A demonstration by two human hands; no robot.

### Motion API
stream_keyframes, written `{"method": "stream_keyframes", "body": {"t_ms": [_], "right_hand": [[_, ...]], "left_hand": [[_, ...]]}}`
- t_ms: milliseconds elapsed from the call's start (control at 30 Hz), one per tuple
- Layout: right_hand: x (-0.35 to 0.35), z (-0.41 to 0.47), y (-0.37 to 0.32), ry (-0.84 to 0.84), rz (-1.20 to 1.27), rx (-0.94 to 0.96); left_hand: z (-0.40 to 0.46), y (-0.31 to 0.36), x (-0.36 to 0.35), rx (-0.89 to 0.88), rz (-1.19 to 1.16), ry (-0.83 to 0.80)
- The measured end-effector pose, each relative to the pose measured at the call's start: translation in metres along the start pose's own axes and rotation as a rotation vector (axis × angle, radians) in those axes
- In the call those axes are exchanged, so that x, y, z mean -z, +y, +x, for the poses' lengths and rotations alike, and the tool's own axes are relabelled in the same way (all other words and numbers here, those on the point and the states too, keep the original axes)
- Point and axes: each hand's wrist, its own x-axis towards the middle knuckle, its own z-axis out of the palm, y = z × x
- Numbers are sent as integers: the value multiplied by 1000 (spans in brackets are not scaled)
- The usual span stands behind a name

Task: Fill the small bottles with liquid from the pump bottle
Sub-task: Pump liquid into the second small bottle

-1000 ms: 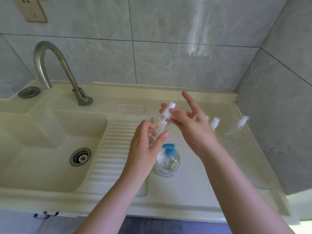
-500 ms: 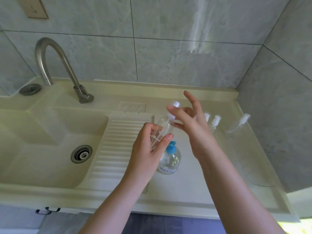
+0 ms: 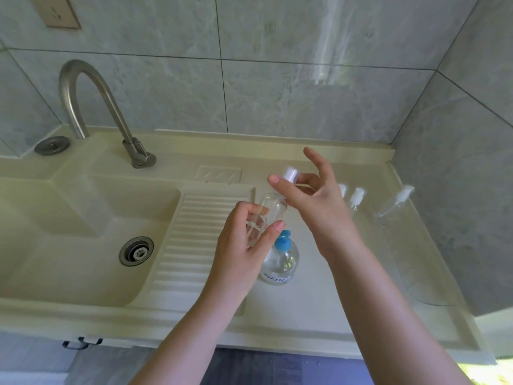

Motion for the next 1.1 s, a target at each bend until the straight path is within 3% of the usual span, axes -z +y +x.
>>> {"method": "stream_keyframes", "body": {"t_ms": [233,333,400,600,800,1100], "right_hand": [[0,2,-2,-133,141,-53],[-4,-1,-1,-48,-27,-34],[-3,-1,2,-5,-13,-1],[3,4,2,-134,130,-44],[-1,3,7,-38,-48,11],[16,7,-7,85,190,71]], "left_hand": [[2,-5,1,30,-7,3],[2,-5,0,27,-17,16],[2,-6,0,30,-16,16],[3,-7,2,34,-4,13],[5,-5,1,34,5,16],[5,-4,5,25,2,10]]}}
